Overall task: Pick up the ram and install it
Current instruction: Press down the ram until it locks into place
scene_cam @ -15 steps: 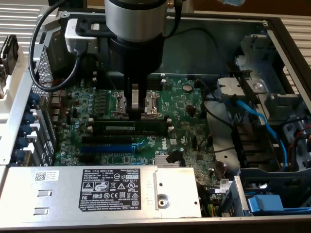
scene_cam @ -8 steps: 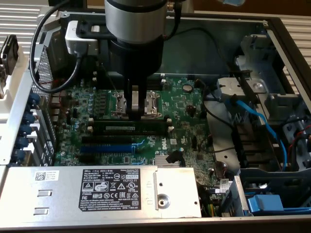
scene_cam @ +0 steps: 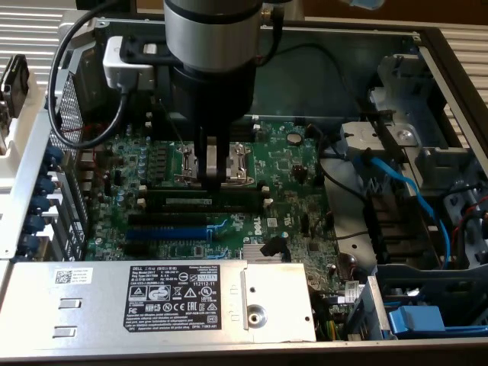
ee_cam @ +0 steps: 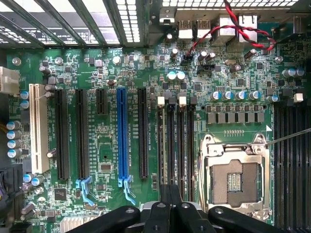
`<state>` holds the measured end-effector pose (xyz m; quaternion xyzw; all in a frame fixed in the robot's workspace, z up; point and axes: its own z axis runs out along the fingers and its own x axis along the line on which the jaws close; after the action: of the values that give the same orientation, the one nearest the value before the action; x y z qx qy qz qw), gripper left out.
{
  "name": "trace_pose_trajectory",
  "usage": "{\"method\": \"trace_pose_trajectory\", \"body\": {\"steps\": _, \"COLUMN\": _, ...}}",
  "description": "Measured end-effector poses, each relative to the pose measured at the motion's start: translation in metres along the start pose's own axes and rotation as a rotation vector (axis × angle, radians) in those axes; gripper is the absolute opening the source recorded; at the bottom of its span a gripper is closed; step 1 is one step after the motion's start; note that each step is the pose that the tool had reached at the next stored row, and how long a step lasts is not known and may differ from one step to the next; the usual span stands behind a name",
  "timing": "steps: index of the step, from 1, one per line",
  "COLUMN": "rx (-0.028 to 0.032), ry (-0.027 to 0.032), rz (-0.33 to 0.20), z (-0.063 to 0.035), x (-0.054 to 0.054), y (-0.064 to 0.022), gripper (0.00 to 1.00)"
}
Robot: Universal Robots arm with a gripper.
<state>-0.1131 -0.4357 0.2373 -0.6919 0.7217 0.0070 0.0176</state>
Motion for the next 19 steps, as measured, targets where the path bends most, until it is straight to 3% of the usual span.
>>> {"method": "trace_pose_trajectory", "body": {"steps": 19, "rx": -0.0001, "ry": 0.0002, "rz": 0.0, "z": 0.0078, "x": -0.0001, "y": 0.0002, "gripper": 0.1}}
